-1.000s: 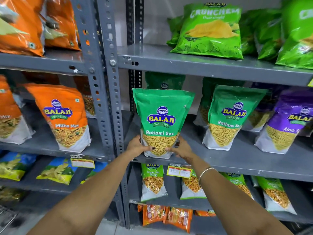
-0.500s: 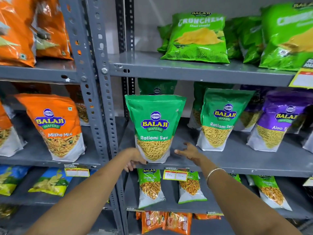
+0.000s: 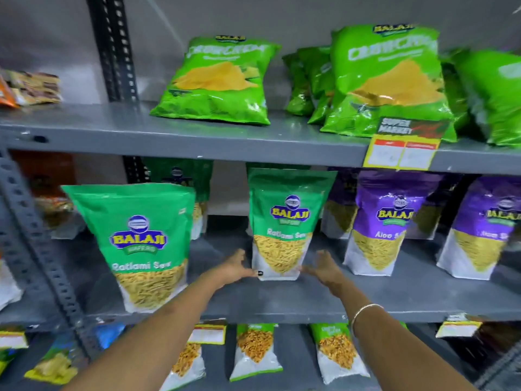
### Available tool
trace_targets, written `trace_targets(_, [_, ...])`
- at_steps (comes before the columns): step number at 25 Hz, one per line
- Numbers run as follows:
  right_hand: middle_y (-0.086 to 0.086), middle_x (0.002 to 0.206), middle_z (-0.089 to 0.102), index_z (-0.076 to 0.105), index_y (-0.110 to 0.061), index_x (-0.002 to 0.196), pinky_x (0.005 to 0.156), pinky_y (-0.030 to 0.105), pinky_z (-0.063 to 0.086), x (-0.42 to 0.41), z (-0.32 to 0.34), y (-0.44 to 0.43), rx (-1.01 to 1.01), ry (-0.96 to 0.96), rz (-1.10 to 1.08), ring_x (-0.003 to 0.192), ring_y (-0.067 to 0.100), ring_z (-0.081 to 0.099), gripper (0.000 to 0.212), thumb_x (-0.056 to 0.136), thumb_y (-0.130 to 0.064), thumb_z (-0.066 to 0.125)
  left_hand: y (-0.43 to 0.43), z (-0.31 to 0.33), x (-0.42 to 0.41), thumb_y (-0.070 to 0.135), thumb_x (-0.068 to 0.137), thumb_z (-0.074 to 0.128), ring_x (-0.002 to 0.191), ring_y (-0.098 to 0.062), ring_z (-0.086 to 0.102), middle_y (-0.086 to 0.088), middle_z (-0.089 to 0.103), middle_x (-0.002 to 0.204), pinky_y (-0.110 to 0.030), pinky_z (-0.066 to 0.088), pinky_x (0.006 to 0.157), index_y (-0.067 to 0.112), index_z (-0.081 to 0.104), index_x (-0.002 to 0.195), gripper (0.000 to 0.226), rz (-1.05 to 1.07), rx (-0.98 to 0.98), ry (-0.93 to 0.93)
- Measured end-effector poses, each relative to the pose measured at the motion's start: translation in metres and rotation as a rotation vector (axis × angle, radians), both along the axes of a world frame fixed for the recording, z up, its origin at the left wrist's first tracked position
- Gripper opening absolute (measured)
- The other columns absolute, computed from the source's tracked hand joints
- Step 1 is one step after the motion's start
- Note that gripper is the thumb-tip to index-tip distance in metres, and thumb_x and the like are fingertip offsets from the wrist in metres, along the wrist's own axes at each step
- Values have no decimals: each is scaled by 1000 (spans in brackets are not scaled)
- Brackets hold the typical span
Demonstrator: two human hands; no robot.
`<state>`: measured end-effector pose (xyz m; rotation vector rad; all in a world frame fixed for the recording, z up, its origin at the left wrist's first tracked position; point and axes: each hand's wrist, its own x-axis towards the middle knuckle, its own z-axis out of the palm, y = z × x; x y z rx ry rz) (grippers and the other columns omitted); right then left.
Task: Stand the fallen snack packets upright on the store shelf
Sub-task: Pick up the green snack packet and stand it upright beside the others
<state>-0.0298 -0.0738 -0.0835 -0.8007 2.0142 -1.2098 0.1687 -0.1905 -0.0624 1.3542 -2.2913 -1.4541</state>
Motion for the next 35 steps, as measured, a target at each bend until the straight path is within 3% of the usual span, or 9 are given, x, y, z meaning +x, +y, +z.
trace_targets(1, [-12, 100, 44, 38, -26, 101, 89, 26, 43, -17, -8, -8, -57, -27, 35, 88, 2, 45, 80, 43, -45, 89, 0, -3, -18, 19, 79, 70, 128, -22, 43, -7, 42, 142, -28, 39, 94, 6, 33, 137, 70, 61, -45, 66])
trace_targets(3, [6, 126, 54, 42, -11, 117, 103, 41, 43, -31, -9, -22, -113, -66, 94, 116, 21, 52, 88, 47, -31, 90, -3, -11, -42, 12, 74, 74, 120, -21, 49, -3, 50, 124, -23, 36, 83, 13, 43, 120, 56, 162, -78, 148])
trace_targets(6, [19, 130, 56, 41, 0, 130, 94, 38, 54, -32, -8, -35, -180, -147, 258, 118, 33, 55, 78, 62, 2, 79, -7, -24, -58, 13, 63, 81, 119, -28, 53, -13, 58, 127, -32, 45, 91, 5, 50, 119, 64, 280, -84, 192])
trace_targets(8, [20, 131, 57, 41, -1, 130, 97, 47, 51, -28, -8, -33, -191, -205, 255, 117, 33, 57, 87, 53, -5, 84, -4, -27, -56, 16, 61, 82, 119, -29, 53, -16, 56, 130, -38, 45, 97, 2, 51, 121, 69, 317, -138, 144])
trace_targets(10, [18, 132, 56, 40, -3, 129, 102, 50, 46, -22, -9, -24, -203, -213, 243, 119, 32, 56, 84, 57, -2, 83, 1, -29, -51, 17, 65, 81, 118, -30, 54, -16, 57, 130, -41, 46, 98, 2, 51, 121, 66, 311, -167, 99])
trace_targets(15, [12, 120, 59, 45, -8, 116, 84, 31, 56, 0, -5, 7, -220, -146, 225, 106, 23, 58, 59, 68, 7, 74, 23, -30, -26, 23, 65, 81, 117, -29, 55, -14, 59, 128, -46, 47, 98, 5, 51, 120, 65, 258, -169, 72])
trace_targets(20, [9, 133, 56, 39, -11, 132, 101, 50, 47, 13, 2, 27, -168, -108, 218, 121, 27, 55, 87, 59, -13, 85, 42, -27, -13, 18, 64, 82, 117, -28, 57, -11, 63, 125, -44, 47, 99, 7, 55, 116, 60, 249, -150, 136])
trace_targets(31, [6, 133, 56, 39, -17, 131, 101, 52, 46, 30, 7, 43, -120, -57, 146, 122, 27, 53, 82, 63, -20, 83, 52, -21, -4, 15, 68, 79, 120, -28, 54, -12, 61, 129, -37, 44, 96, 7, 53, 121, 59, 186, -121, 169])
trace_targets(35, [7, 135, 54, 37, -17, 132, 102, 51, 46, 32, 8, 43, -119, -48, 146, 123, 28, 52, 81, 65, -20, 82, 50, -23, -2, 16, 68, 79, 120, -28, 54, -12, 61, 129, -41, 45, 101, 7, 53, 120, 59, 172, -123, 180])
